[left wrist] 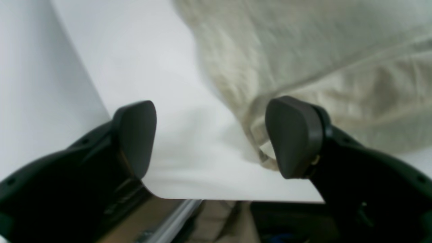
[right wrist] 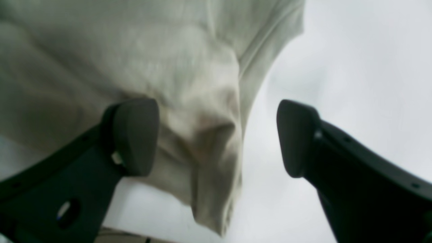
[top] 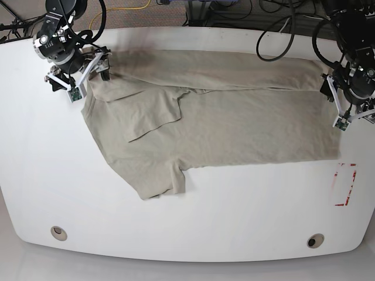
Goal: Fold the T-shirt properly
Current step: 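Open both grippers to release the folded hem at the collar edge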
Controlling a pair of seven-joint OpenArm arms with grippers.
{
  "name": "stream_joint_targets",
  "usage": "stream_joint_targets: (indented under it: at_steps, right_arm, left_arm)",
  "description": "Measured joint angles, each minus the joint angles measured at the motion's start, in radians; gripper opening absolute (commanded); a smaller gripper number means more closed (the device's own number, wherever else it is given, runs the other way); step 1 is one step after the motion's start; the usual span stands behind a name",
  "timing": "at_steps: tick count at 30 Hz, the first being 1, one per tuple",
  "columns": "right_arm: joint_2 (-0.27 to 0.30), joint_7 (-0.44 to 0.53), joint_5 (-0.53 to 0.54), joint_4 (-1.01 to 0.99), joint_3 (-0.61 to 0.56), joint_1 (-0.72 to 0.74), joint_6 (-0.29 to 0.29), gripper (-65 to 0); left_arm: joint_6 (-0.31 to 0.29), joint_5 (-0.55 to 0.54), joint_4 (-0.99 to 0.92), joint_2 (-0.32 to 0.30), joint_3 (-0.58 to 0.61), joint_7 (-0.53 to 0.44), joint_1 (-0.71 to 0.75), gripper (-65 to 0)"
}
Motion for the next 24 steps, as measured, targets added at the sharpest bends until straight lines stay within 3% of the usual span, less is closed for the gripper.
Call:
stream_joint_targets:
  at_steps: [3,11,24]
  right_arm:
    - [-0.017,0.003,0.002,0.000,-0.009,0.022,0.000,-17.3]
    - [-0.060,0.003,-0.002,0.000,-0.013,0.032,0.000,-17.4]
    - [-0.063,0.002,-0.001,-0.002,-0.011,0.024,0.000,-17.6]
  left_arm:
    - [0.001,0.017,-0.002,0.029,-0.062,0.008,-0.015,-14.4]
    - [0.003,0.006,-0.035,0.035,-0.057,-0.019,0.027,-14.6]
    - [0.002,0.014,-0.103,0.042,-0.054,-0.043,0.097,-14.6]
